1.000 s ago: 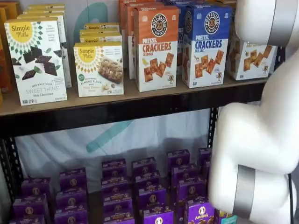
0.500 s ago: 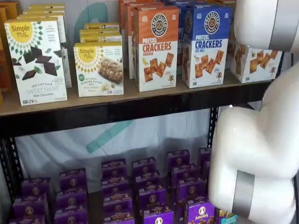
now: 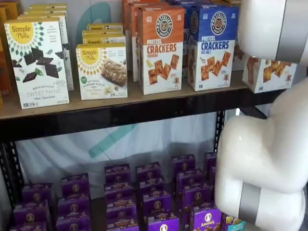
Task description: Retrieve the yellow and white box located on the top shelf, the sixth one from the left
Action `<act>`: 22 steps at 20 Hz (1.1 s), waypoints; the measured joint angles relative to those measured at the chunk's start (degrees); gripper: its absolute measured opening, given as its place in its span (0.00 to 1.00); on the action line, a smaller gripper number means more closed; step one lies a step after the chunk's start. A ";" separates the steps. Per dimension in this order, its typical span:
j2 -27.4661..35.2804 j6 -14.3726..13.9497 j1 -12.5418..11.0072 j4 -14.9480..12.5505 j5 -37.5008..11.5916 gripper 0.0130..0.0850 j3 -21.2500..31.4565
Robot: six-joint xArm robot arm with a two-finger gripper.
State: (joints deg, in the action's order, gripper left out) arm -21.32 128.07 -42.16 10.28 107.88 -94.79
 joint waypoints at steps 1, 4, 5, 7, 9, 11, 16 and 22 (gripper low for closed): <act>-0.78 -0.06 0.15 -0.28 0.37 0.61 0.68; -3.16 -0.85 1.26 -1.23 1.59 0.61 2.91; -3.69 -1.17 1.68 -1.53 1.86 0.61 3.43; -5.09 -2.18 2.91 -2.13 2.45 0.61 4.90; -6.39 -3.27 4.18 -2.63 2.81 0.61 6.32; -8.04 -5.11 6.24 -3.23 3.46 0.61 8.11; -11.09 -9.20 10.87 -4.46 4.12 0.61 11.67; -13.40 -13.97 15.95 -5.38 5.08 0.61 14.66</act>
State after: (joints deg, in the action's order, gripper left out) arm -34.72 114.10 -26.21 4.90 112.97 -80.12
